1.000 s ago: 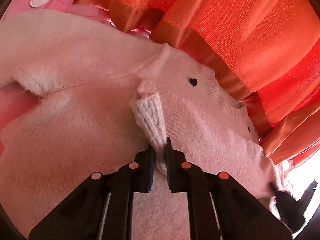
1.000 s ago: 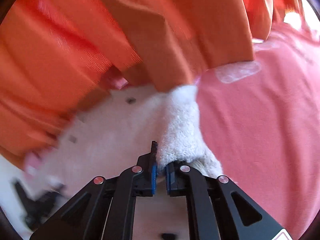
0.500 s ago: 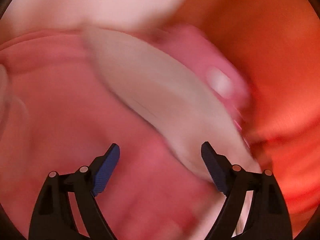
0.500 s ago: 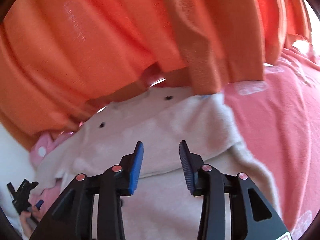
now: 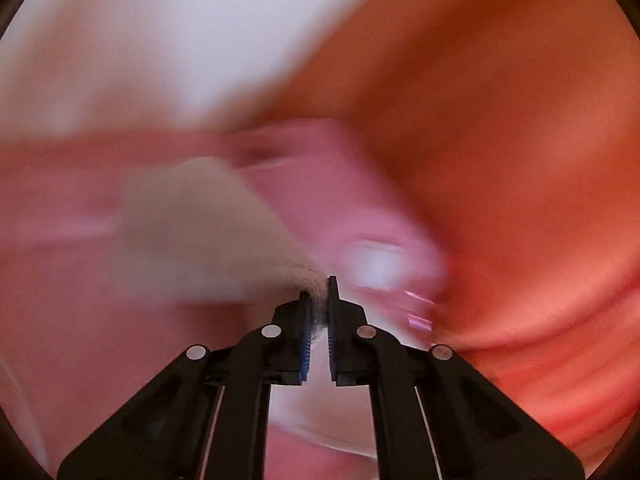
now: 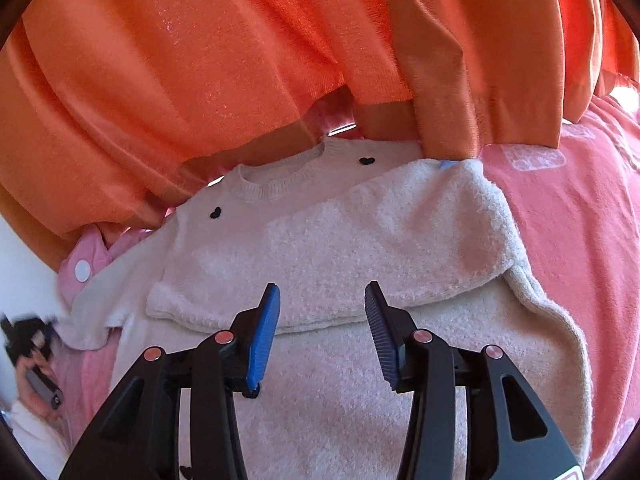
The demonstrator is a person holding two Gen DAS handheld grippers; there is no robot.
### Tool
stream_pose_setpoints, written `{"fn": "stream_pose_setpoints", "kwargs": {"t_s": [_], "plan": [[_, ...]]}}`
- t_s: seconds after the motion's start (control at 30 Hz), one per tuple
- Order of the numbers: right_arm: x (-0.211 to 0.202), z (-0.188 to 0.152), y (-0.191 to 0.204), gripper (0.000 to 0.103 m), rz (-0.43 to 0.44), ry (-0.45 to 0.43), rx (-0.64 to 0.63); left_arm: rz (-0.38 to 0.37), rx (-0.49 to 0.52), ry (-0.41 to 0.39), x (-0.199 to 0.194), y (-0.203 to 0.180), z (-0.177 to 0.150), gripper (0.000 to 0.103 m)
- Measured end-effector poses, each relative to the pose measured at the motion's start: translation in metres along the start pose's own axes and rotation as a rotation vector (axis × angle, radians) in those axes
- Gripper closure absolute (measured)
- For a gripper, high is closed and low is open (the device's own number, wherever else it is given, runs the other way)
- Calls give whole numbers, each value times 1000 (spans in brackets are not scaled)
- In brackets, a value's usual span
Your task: Fold small clothes
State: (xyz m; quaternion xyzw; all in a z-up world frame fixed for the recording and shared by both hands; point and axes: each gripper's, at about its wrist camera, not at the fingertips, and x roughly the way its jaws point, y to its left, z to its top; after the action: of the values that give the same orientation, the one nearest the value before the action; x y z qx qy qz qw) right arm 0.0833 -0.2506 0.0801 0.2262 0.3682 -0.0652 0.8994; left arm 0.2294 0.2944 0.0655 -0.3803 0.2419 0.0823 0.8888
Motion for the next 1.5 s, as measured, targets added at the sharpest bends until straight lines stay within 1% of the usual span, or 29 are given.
{"fn": "stream_pose_setpoints", "kwargs": {"t_s": [0.07, 0.1, 0.13, 0.2, 0.27, 0.3, 0.33, 0.4, 0.43, 0.47, 0.53, 0.57, 0.6, 0.7, 0.77, 0.87, 1.0, 1.03, 1.07, 1.1, 1.13, 1.2, 1.27, 1.3, 1.33, 1.37, 1.43, 1.47, 1.5], "plan": [[-3, 1, 0, 59, 1, -15, 0, -135, 126, 13, -16, -68, -19, 98], [-4, 2, -1, 57, 1, -18, 1, -218, 191, 40, -24, -110, -39, 98], [-4, 3, -3, 56, 0, -20, 5, -300, 251, 86, -30, -150, -65, 98], [-4, 5, -8, 55, -6, -21, 17, -388, 337, 177, -33, -198, -116, 97], [0, 7, -16, 54, -22, -12, 26, -406, 426, 284, -26, -228, -179, 94], [4, 7, -21, 53, -34, -2, 32, -386, 460, 355, -17, -234, -218, 93], [6, 8, -24, 52, -39, 6, 33, -360, 478, 409, -10, -231, -244, 84], [14, 9, -33, 52, -51, 35, 47, -236, 483, 474, 6, -210, -284, 69], [17, 11, -37, 51, -49, 49, 59, -204, 464, 468, 9, -199, -288, 60], [18, 13, -39, 51, -43, 54, 67, -176, 441, 450, 13, -188, -285, 56], [21, 16, -40, 48, -32, 55, 73, -115, 410, 441, 19, -176, -264, 50], [22, 18, -39, 48, -31, 54, 70, -108, 365, 400, 7, -163, -252, 48], [24, 20, -37, 47, -28, 50, 62, -94, 329, 369, 10, -160, -242, 40], [33, 23, -25, 43, -25, 47, 26, -40, 238, 324, 18, -136, -209, 38], [44, 27, -14, 40, -23, 43, -18, -9, 190, 322, 25, -117, -193, 38], [68, 32, 4, 37, -51, 62, -73, 31, 129, 339, 34, -93, -188, 40], [105, 42, 26, 37, -23, 108, -66, 52, 99, 349, 44, -78, -180, 58], [114, 43, 31, 37, -34, 115, -75, 56, 108, 350, 45, -76, -178, 69], [124, 44, 36, 40, -60, 119, -100, 65, 125, 351, 45, -72, -176, 74], [132, 45, 40, 69, -88, 131, -130, 74, 132, 351, 49, -70, -174, 87], [135, 48, 40, 92, -102, 147, -136, 66, 113, 357, 50, -67, -172, 91], [103, 60, 26, 93, 51, 61, -26, 54, 85, 359, 50, -62, -169, 94], [59, 69, 5, 96, 227, -69, 22, 55, 93, 353, 51, -65, -169, 95], [49, 70, -8, 96, 215, -112, 33, 55, 96, 358, 51, -66, -169, 95], [58, 70, -26, 96, 150, -65, 57, 51, 97, 367, 51, -67, -171, 95], [74, 65, -40, 96, 117, 17, 73, 50, 97, 379, 51, -68, -173, 95], [102, 39, -70, 96, 13, 141, 113, 61, 128, 371, 50, -74, -176, 95], [107, 25, -81, 98, 47, 126, 120, 65, 146, 370, 50, -77, -178, 95], [103, 24, -81, 98, 54, 109, 101, 70, 154, 368, 49, -79, -179, 95]]}}
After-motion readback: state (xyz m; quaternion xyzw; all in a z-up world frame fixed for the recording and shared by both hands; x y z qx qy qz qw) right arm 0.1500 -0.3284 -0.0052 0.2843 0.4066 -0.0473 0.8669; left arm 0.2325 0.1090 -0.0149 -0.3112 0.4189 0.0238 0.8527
